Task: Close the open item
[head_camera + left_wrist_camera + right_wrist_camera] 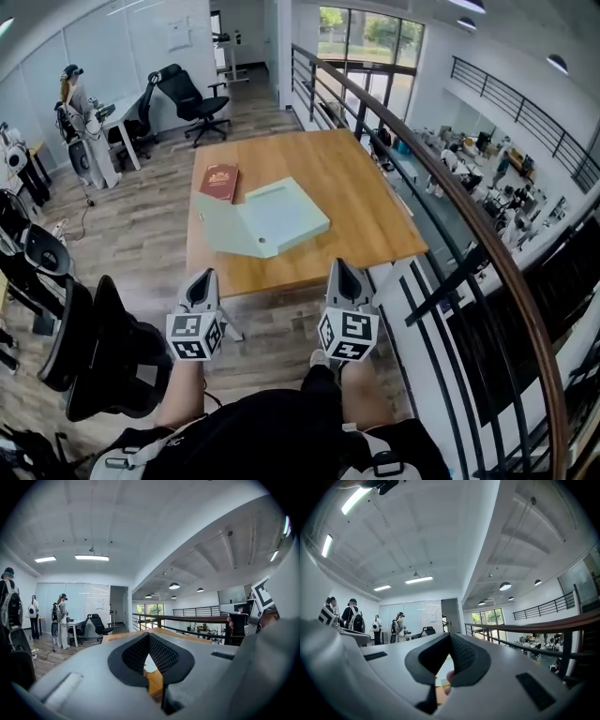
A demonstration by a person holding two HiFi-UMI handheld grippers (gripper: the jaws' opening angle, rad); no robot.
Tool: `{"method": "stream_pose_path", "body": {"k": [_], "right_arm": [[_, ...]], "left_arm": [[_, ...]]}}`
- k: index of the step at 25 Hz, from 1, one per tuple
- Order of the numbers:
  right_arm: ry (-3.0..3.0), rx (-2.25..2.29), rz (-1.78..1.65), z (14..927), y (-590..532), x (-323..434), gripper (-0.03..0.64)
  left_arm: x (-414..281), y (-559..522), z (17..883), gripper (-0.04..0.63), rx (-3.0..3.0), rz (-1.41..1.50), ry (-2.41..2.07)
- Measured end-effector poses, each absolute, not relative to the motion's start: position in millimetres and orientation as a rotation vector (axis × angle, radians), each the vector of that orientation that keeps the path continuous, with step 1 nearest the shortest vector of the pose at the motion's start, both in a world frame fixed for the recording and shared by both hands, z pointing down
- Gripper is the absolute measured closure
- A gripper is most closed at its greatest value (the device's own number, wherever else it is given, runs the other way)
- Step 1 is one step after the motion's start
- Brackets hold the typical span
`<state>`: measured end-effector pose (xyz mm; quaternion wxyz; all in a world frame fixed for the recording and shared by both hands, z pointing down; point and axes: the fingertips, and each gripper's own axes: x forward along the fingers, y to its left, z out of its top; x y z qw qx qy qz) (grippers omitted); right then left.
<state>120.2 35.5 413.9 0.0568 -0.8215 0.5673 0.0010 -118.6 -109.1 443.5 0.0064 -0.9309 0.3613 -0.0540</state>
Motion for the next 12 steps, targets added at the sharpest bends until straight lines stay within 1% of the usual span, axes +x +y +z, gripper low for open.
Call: {"method": "stream_pose_path", "body": {"k": [7,12], "right_arm": [[1.777,-2.473,-0.051,413,-31,207,0.617],[1.803,-2.444,-0.082,416,-68,262,0.617]], "left_arm": [[-27,-167,435,0.598,-2.901,-0.218,1.157],[21,-198,433,0.598,-2.871,-0.202,1.225]]}}
